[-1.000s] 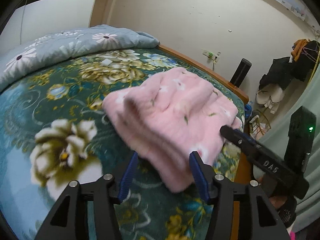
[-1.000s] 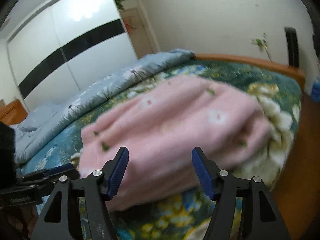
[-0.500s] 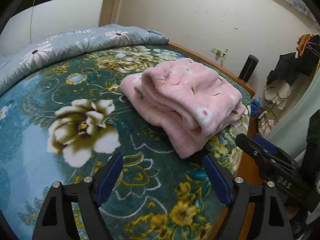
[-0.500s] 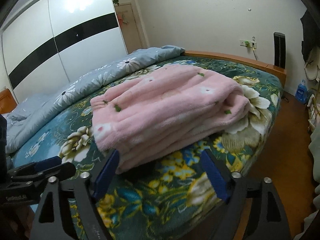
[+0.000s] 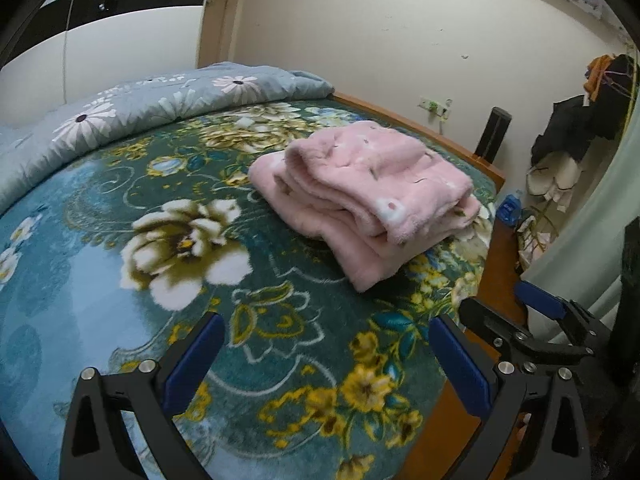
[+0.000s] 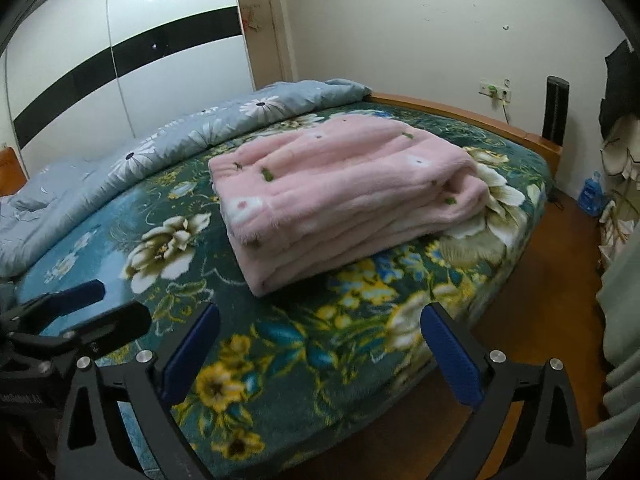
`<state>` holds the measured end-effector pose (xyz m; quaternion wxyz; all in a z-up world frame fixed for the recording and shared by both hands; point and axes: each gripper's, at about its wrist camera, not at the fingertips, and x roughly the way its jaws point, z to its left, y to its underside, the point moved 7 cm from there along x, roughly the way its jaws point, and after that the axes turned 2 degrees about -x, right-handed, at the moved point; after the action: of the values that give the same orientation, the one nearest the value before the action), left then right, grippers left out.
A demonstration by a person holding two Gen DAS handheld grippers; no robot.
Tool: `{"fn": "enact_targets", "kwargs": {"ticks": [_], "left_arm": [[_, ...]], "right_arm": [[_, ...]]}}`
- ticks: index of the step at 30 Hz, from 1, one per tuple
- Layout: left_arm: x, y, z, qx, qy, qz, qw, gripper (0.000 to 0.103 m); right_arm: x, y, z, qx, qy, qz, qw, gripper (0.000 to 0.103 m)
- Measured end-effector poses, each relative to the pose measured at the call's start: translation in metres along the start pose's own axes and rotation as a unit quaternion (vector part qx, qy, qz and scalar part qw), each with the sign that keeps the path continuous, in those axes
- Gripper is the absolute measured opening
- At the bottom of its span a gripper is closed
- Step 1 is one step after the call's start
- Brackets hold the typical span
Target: Fold clothes
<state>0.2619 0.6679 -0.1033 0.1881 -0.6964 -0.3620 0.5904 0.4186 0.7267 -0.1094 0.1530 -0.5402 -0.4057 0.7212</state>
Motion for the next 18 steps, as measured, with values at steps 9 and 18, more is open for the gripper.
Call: {"fn": "enact_targets", "kwargs": {"ticks": [9,18], "left_arm": [[-0.025,0.003,0.013,-0.01,-0.032,-0.015,0.9993,0.103],[-0.045,0.003,0.016,-0.002,-0.078,-0.042,0.9961,0.103]], "right_arm": [[-0.017,0.014,0.009,0.001,0.011,0.023,1.0,0.103],[-0.037,0.017,0.022,-0.017,0.011,0.024,1.0,0.103]]}}
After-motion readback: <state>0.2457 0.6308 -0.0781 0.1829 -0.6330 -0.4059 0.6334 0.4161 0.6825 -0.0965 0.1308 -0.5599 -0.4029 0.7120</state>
